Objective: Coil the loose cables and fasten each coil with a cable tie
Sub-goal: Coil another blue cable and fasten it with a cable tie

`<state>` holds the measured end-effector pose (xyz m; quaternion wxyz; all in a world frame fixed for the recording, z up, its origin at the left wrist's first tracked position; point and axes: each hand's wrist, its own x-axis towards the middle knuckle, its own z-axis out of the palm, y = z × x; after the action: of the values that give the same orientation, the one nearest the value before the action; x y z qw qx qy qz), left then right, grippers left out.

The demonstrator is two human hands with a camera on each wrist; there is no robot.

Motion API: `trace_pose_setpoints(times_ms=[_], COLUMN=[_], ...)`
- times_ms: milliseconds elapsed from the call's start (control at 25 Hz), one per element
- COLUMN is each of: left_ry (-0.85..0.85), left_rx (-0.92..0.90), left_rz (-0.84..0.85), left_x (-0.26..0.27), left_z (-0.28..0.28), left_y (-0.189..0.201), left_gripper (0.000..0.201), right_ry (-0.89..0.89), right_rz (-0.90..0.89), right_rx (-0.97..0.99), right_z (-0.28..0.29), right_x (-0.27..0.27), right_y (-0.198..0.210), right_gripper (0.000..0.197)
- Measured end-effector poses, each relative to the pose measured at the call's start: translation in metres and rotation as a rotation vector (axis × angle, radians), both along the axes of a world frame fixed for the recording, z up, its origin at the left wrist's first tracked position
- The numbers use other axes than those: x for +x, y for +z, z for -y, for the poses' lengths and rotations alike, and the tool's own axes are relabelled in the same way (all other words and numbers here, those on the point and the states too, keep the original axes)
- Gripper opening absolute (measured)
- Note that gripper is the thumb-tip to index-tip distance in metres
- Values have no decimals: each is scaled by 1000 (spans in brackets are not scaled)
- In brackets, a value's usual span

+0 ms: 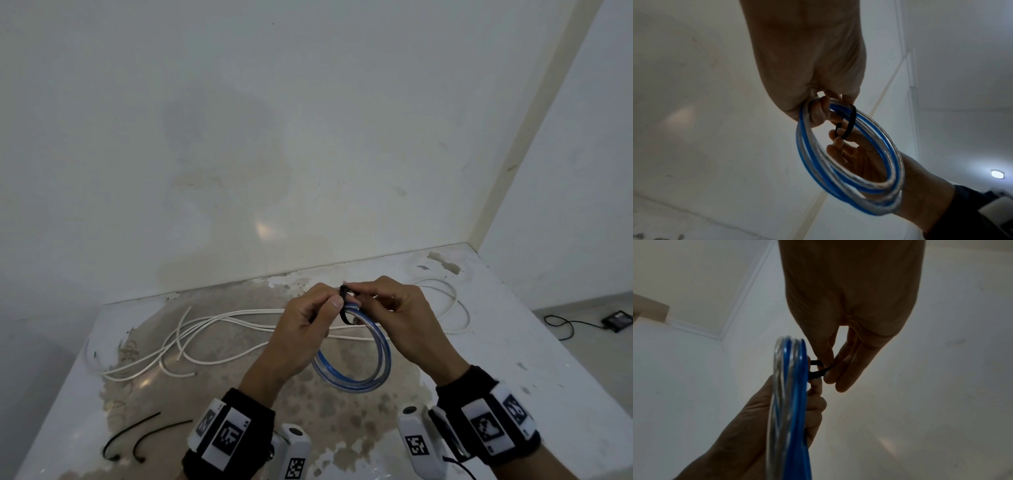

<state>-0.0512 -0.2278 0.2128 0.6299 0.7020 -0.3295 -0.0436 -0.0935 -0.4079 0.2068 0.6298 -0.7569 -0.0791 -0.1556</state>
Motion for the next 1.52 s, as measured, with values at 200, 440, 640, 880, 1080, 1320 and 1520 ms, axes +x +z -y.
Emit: trace_pose_setpoints(times_ms=[200,440,640,880,1080,1320,1520], left_ry=[-37,-89,-95,-97,-70,-56,-16], left_rx=[35,4,-21,58,118,213,287], left_rz=[-54,-178,-338,-375,-290,-111,-131], left_x=[5,6,7,3,3,-1,1], left_z=[-1,0,-2,0,0,5,6], left_y=[4,7,10,12,15,27,25], left_gripper=[34,33,36,38,33,28,30], right_ry=[35,-16,-67,-85,-25,-17,-140], right_rz=[33,77,151,120,-23,-9,115], right_rx=[-31,-39,-167,-149,-57,-90,-75], right_z=[-1,-2,-5,-11,-7,-4,-12], right_x=[-2,0,-1,-4,-6,1,9], right_y=[2,-1,-4,-4,7,16,18], right_gripper=[32,30,32,33,28,16,16])
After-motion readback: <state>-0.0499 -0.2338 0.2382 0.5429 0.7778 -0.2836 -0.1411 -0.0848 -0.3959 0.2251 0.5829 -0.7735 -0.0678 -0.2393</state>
